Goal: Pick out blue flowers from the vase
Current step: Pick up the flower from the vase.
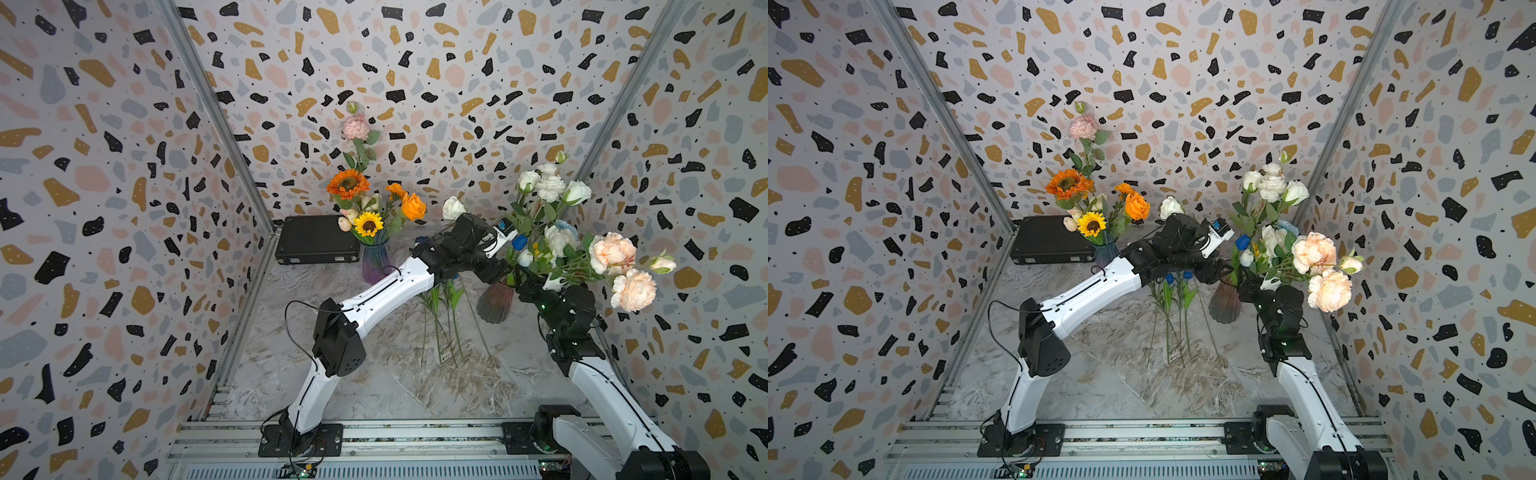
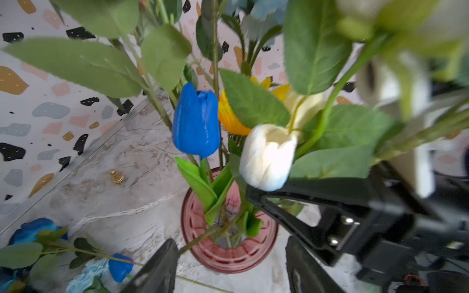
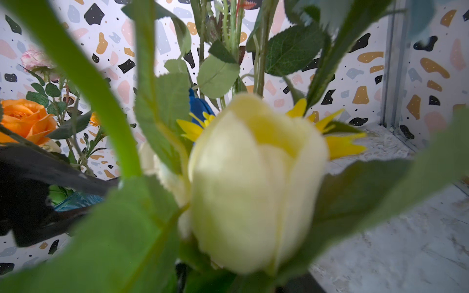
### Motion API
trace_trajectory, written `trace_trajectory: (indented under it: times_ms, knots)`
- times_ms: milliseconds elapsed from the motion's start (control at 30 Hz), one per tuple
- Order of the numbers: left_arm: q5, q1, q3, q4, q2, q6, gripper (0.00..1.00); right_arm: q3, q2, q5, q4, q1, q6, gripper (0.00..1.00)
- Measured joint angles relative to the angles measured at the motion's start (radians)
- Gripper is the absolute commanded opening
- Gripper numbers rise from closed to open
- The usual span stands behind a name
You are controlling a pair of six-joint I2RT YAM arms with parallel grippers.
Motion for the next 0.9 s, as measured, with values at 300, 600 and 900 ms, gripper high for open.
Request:
trace_trajectory:
  times_ms: [300, 600, 900]
  knots:
    - [-0.057, 0.004, 0.126, -0.025, 0.09, 0.048, 0.68, -0.023, 0.0, 0.005, 0.04, 0.0, 0.016, 0.45]
    - [-0.061, 0.004, 0.172, -0.024, 0.138, 0.049, 0.65, -0.024, 0.01, 0.003, 0.054, 0.0, 0.021, 0.44]
    - [-0.036, 0.004, 0.167, -0.014, 0.141, 0.042, 0.57, -0.024, 0.029, 0.003, 0.07, 0.0, 0.023, 0.44]
